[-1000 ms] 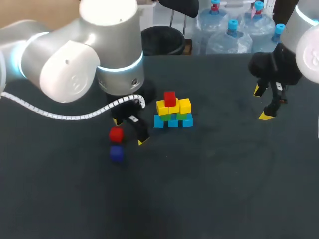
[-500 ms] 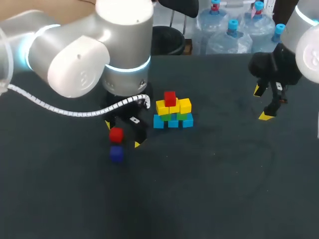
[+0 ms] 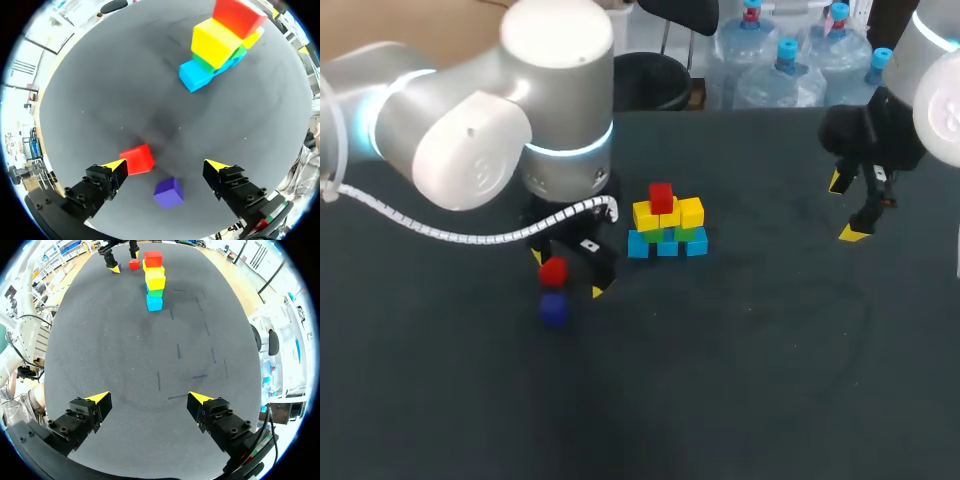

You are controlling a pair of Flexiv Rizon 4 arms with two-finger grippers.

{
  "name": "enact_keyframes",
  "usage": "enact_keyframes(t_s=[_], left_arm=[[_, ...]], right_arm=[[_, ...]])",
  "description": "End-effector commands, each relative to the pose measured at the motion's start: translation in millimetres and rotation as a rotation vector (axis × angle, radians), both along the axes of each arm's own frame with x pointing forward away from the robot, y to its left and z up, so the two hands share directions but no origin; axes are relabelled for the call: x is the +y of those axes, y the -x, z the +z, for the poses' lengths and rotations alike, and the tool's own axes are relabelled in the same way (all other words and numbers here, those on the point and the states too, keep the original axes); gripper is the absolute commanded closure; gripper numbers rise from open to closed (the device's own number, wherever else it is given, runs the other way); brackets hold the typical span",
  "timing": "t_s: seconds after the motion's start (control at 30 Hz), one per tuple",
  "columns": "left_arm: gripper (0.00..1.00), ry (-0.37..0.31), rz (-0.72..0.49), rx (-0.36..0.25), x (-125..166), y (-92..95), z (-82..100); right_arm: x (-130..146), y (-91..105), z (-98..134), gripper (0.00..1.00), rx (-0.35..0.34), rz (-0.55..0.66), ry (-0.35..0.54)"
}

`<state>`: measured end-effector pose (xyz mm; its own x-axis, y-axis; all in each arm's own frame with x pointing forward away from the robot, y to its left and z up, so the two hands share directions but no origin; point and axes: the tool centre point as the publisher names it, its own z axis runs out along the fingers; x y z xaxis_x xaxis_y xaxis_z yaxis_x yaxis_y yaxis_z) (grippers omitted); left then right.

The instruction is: Place the blue cubes, place green cubes on the blue cubes, place the yellow cubes on the green cubes, then place the red cubes on the yellow cubes, and place purple cube on the red cubes.

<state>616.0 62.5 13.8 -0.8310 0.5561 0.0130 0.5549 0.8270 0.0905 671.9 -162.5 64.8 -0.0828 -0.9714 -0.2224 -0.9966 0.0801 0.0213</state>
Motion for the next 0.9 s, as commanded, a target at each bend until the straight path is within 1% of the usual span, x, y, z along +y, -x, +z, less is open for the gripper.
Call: enact_keyframes(t_s=[0.03, 0.13, 0.27, 0.5, 0.67, 0.9], left_arm=[[0.00, 0.002, 0.011, -0.003, 4, 4.4, -0.2], [0.00, -0.004, 0.017, -0.001, 5, 6.4, -0.3], [0.00, 0.001, 0.020, 0.009, 7, 7.3, -5.3], [0.00, 0.010, 0.013, 0.024, 11, 2.0, -9.9], [0.00, 0.001, 0.007, 0.023, 16, -7.0, -4.8], [0.00, -0.018, -0.007, 0.004, 21, -14.7, 4.8]], right_arm=[[0, -0.9, -1, 0.00, 0.001, 0.001, -0.002], [0, -0.9, -1, 0.00, 0.001, 0.001, -0.002], [0, -0.9, -1, 0.00, 0.001, 0.001, -0.002], [0, -0.9, -1, 0.00, 0.001, 0.001, -0.002], [0, -0.9, -1, 0.00, 0.001, 0.001, -0.002], [0, -0.9, -1, 0.00, 0.001, 0.001, -0.002]])
